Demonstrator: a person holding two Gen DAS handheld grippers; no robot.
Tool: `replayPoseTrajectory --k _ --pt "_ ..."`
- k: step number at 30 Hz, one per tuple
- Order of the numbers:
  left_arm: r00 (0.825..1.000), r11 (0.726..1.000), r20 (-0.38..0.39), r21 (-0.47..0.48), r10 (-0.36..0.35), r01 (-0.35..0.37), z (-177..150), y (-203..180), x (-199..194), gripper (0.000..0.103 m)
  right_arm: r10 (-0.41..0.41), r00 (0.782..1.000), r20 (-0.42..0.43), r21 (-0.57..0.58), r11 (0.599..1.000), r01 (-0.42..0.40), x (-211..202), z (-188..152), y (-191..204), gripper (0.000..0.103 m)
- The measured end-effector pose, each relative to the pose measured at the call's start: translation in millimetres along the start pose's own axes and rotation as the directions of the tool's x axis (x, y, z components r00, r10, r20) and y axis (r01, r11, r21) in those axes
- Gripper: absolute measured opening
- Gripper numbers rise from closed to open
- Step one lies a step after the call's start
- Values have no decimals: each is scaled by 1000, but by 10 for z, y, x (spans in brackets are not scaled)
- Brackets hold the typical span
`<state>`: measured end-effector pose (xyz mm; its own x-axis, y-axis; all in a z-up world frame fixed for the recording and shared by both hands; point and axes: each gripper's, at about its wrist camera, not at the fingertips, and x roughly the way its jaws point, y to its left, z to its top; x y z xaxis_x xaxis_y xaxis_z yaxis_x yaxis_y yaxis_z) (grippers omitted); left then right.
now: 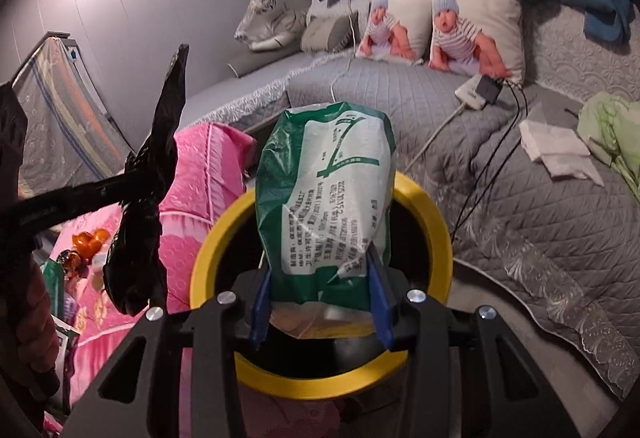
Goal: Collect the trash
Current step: 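Drop the black bag and green snack bag into the yellow bin with both grippers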
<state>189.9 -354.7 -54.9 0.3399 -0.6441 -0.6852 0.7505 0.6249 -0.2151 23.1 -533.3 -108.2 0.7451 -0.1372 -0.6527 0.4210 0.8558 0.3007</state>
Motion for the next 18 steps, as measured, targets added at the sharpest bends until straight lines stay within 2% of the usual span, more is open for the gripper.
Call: replayPoseTrajectory --k 2,4,6,7,8,10,13,15,17,18 --pt "1000 1000 -10 -13 8 -8 -21 -23 101 17 -6 1000 -22 -5 1000 6 114 -17 -19 43" --pt "1000 999 -27 -36 -2 1 -7 22 132 22 -26 1000 -18 -9 1000 25 161 -37 -31 52" --pt "1000 997 -21 -72 13 -14 -42 82 18 57 -53 998 24 19 998 53 88 -43 -50 65" --pt "999 995 0 -88 35 -35 -54 128 -65 84 -60 997 40 31 998 58 58 -30 -68 67" --pt "998 992 36 -110 59 -54 -70 196 -197 86 -66 996 57 43 997 64 11 -15 -93 69" --pt "996 991 69 -124 50 -41 -92 226 -425 86 -70 994 85 62 996 64 -102 5 -113 70" --pt "987 988 150 -152 60 -37 -102 322 -847 86 -35 993 113 66 997 28 -250 -1 -61 73" --pt "975 987 210 -152 77 -45 -114 370 -1147 87 6 992 127 43 999 -11 -353 -9 42 75" --pt "952 987 290 -151 97 -54 -150 471 -1561 92 68 988 137 14 997 -70 -426 -6 144 77" --pt "935 985 336 -158 113 -63 -204 547 -1824 92 98 985 141 1 995 -99 -462 -10 196 78"
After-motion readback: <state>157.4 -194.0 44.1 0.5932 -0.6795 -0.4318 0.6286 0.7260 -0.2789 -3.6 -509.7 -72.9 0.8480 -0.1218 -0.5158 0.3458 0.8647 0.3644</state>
